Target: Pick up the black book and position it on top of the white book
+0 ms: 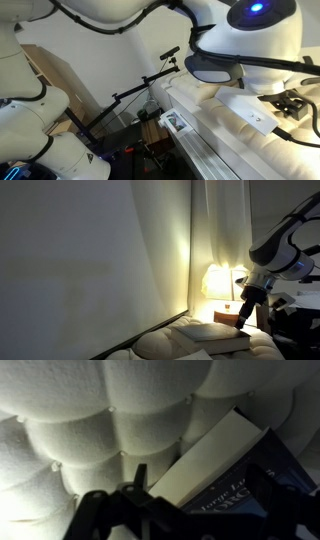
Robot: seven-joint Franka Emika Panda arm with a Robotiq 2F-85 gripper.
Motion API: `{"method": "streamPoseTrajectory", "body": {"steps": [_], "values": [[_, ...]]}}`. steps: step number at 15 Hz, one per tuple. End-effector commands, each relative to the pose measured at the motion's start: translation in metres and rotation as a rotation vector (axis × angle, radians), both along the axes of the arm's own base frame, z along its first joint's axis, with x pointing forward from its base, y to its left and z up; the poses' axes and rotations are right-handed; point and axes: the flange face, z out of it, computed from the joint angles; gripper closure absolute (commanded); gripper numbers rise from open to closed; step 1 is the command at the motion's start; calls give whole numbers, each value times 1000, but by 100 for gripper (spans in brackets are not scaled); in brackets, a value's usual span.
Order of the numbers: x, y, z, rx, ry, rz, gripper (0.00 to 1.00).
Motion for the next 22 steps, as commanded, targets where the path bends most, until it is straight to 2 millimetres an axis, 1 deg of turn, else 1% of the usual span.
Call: {"method": "streamPoseTrajectory", "body": {"steps": [1,9,11,16,20,22], "values": [[1,9,-3,23,-11,23,0],[4,11,-25,60,17,42,0],[5,11,-26,71,22,50,0],[7,11,-21,88,3,72,0],[11,14,-22,163,-4,121,0],[13,16,-26,187,4,136,0]]}}
